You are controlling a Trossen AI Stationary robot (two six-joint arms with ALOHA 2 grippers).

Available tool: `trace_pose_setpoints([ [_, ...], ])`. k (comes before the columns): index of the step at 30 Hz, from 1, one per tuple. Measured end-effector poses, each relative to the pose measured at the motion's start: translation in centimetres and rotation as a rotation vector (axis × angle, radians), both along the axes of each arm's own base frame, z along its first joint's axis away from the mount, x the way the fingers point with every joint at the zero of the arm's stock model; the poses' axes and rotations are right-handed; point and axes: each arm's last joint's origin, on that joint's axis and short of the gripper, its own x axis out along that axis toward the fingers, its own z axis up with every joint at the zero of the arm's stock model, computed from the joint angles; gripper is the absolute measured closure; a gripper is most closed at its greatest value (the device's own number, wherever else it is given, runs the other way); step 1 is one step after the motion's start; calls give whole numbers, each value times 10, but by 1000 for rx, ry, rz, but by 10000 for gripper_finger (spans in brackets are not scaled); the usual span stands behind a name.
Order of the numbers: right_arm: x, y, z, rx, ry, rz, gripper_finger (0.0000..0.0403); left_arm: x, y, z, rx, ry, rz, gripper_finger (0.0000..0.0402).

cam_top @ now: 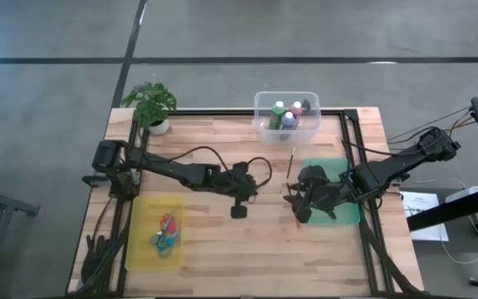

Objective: Pick & Place Paint Supplies
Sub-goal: Put the black foundation brush into the green bin

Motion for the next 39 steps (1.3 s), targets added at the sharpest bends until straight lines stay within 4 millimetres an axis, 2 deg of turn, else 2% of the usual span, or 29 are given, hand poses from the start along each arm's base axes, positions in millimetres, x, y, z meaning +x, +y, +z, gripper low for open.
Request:
trace_pose_setpoints([
  [6, 0, 0, 0, 20, -5, -17, 191, 0, 10, -35, -93, 92, 191, 315],
  [11, 0, 0, 0, 28, -6, -22, 191, -18, 14, -72, -90, 184, 350, 264],
  [15, 0, 0, 0, 25, -5, -20, 191, -33, 16, -89, -156, 171, 435, 242],
  [19, 0, 0, 0, 21, -3, -15, 191, -43, 12, -98, -201, 166, 431, 238],
  [25, 0, 1, -1, 20, -2, -13, 191, -44, 6, -95, -194, 144, 390, 237],
  [34, 0, 1, -1, 18, -1, -11, 191, -43, 9, -83, -223, 113, 389, 236],
  [36, 0, 1, -1, 18, -2, -11, 191, -43, 9, -79, -220, 100, 396, 236],
  [39, 0, 1, -1, 19, -2, -12, 191, -37, 12, -62, -208, 23, 442, 236],
])
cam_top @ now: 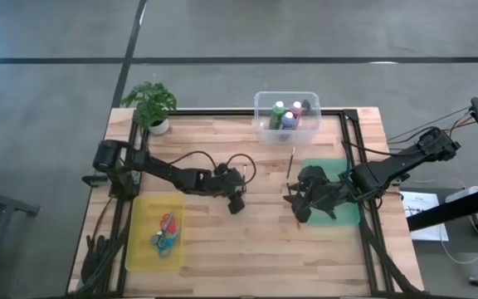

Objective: Pick & Place Paint Supplies
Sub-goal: Put the black foundation brush into the green bin

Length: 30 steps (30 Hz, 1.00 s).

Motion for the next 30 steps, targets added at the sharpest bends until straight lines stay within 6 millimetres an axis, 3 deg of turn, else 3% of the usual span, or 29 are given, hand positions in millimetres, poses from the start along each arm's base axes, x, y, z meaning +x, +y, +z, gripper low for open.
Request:
trace_pose_setpoints([
  [4, 0, 0, 0, 1, -2, -1, 191, 8, 16, 17, 19, -74, 129, 236],
  [9, 0, 0, -2, -6, 4, 0, 191, 21, 53, 31, 18, -128, 282, 236],
  [14, -1, 0, -3, -7, 10, -1, 191, 28, 94, 28, -70, -49, 476, 236],
  [17, 0, 0, -3, -4, 7, -3, 191, 33, 109, 28, -139, 0, 559, 236],
  [23, -1, 0, -4, -8, 10, 0, 191, 50, 111, 27, -217, 66, 568, 236],
  [30, -1, 0, -4, -10, 12, 1, 191, 64, 107, 5, -284, 139, 656, 236],
])
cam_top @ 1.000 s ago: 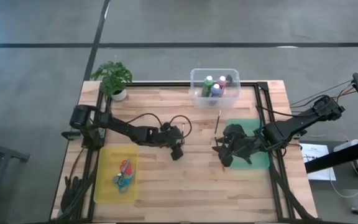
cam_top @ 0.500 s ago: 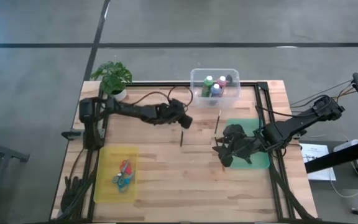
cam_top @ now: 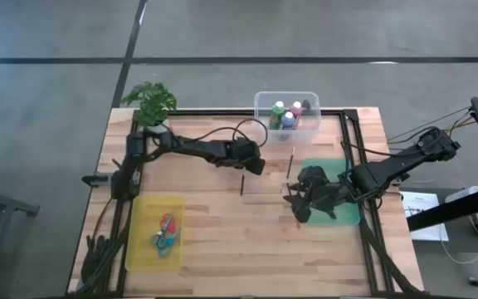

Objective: Pick & Place Paint Supplies
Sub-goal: Put the black foundation brush into the green bin

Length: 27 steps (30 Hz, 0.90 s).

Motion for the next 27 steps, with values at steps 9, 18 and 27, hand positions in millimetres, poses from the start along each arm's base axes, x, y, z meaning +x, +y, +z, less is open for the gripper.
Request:
trace_pose_setpoints([
  [9, 0, 0, -1, -1, 3, -1, 191, 1, -6, -11, -46, 31, 65, 237],
  [18, -1, 0, -3, -11, 10, 7, 191, 1, -17, -12, -43, 50, 44, 292],
  [27, -1, 0, -4, -9, 10, 5, 191, 1, -22, -13, -69, 42, 42, 316],
])
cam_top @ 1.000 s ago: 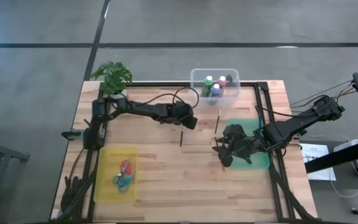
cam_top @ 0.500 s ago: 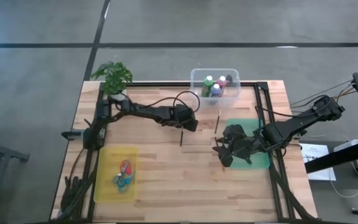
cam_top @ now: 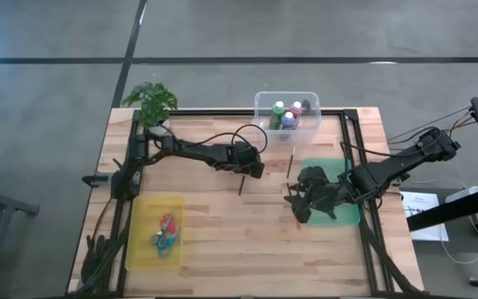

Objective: Pick & Place Paint Supplies
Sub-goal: Put the black foundation brush into the green bin

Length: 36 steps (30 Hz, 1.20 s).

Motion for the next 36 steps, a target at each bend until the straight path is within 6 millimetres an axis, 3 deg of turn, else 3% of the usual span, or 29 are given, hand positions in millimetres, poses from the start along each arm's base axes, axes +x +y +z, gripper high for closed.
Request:
trace_pose_setpoints([
  [6, 0, 0, 0, 1, -2, 0, 191, 0, -1, 0, -14, -5, 4, 323],
  [12, 0, 0, 0, 2, -5, 0, 191, 5, -2, 1, -22, -40, -77, 391],
  [21, 0, 2, 0, 8, -7, 2, 191, 13, -3, 8, -73, -148, -213, 399],
  [23, 0, 2, 0, 19, -8, -6, 191, 16, -5, 18, -69, -214, -252, 399],
  [28, -1, 2, -2, 65, -19, -62, 191, 26, -13, 68, -8, -479, -346, 400],
  [36, -3, -2, 0, 63, -78, -175, 191, 22, -30, 142, 116, -813, -419, 401],
])
